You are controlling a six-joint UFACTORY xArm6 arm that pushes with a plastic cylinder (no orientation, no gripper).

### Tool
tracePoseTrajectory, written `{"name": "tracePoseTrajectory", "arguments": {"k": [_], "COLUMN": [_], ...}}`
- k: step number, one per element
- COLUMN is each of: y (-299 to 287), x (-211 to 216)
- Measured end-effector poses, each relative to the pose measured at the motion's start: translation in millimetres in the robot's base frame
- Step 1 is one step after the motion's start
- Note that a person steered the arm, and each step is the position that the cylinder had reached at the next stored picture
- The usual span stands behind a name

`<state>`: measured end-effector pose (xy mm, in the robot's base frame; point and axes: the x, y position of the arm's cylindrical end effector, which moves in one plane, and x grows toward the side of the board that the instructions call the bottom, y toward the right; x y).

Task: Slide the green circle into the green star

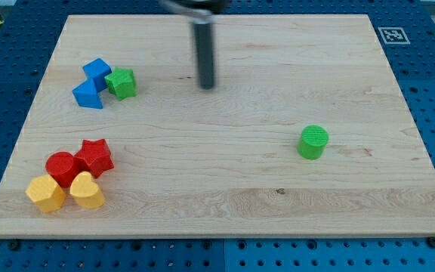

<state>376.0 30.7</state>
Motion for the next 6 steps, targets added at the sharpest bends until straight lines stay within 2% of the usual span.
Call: {"name": "tracePoseTrajectory", "arguments": {"k": [1, 2, 3, 4, 6], "y": [120, 198, 207, 175, 158], "x": [20, 71, 130, 138, 138]}}
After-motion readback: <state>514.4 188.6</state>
